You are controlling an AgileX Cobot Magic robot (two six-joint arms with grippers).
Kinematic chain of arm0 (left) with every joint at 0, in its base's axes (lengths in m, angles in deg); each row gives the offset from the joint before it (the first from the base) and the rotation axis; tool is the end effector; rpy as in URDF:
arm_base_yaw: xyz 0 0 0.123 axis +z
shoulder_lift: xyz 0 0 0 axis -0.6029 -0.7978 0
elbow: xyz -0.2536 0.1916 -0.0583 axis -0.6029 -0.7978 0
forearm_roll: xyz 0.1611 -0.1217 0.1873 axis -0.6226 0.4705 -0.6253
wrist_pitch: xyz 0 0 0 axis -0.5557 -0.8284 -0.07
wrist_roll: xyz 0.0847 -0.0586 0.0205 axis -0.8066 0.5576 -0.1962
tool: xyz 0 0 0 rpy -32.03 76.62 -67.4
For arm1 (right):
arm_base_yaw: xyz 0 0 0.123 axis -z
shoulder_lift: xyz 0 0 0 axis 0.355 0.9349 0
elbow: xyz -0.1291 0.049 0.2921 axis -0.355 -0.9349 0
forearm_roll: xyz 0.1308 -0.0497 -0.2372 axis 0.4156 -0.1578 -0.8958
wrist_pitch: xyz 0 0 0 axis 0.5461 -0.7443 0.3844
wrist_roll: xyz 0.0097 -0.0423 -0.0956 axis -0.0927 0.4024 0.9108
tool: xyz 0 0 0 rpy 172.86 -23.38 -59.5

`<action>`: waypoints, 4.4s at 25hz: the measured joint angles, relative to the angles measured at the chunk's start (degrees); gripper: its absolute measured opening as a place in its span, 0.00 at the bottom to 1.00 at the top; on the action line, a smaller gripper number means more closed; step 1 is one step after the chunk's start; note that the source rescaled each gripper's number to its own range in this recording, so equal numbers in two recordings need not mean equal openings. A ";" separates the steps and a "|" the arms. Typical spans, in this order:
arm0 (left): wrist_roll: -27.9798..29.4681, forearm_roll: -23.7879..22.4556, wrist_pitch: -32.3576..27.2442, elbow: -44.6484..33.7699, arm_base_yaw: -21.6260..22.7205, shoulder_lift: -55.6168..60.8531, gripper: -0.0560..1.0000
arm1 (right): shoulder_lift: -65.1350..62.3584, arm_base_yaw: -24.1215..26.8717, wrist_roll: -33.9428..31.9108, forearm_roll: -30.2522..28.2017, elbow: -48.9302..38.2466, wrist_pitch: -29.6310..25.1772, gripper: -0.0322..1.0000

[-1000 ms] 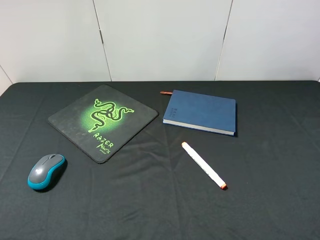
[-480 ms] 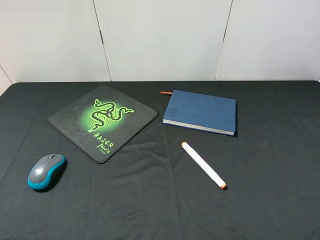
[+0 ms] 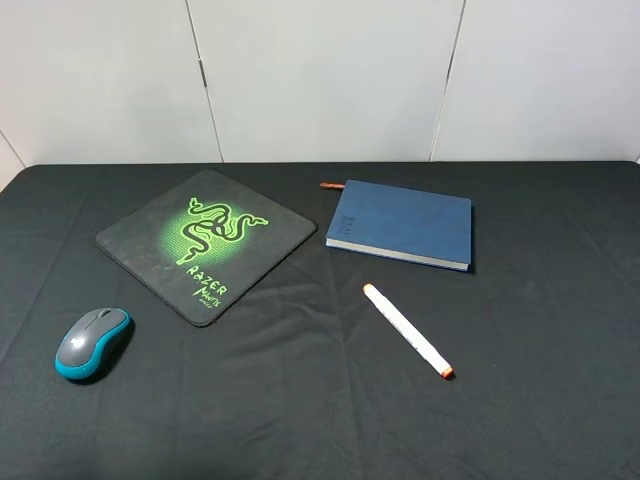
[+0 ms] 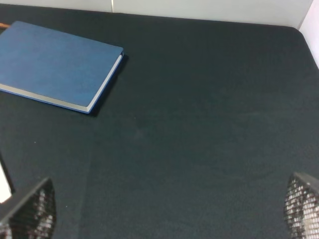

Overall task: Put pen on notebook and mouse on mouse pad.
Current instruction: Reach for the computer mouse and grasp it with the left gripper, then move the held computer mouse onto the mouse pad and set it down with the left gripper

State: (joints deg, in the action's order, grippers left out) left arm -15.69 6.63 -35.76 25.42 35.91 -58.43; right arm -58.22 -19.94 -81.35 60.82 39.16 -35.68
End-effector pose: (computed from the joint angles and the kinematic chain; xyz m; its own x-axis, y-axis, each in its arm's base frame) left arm 0.1115 -0.0047 0.3217 -0.8396 0.0823 -0.5369 0.0877 0.9960 0.0156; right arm -0.0089 0.0015 0.2838 -0.4267 -0.0425 -0.9034 -0.0188 0.9991 -0.0381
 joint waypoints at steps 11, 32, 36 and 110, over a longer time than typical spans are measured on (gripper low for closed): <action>0.33 0.00 7.44 0.09 0.00 -21.71 1.00 | 0.00 0.00 0.00 0.00 0.00 0.00 1.00; 2.81 -0.07 21.62 0.12 -2.86 -53.21 1.00 | 0.00 0.00 0.00 0.00 0.00 0.00 1.00; 2.83 -0.07 24.54 0.17 -3.92 -57.40 1.00 | 0.00 0.00 0.00 0.00 0.00 0.00 1.00; 2.60 -3.10 10.14 21.42 -5.01 -48.62 0.05 | 0.00 0.00 0.00 0.00 0.00 0.00 1.00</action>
State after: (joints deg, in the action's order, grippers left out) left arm -13.08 3.53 -25.62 46.83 30.90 -107.04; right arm -58.22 -19.94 -81.35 60.82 39.16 -35.68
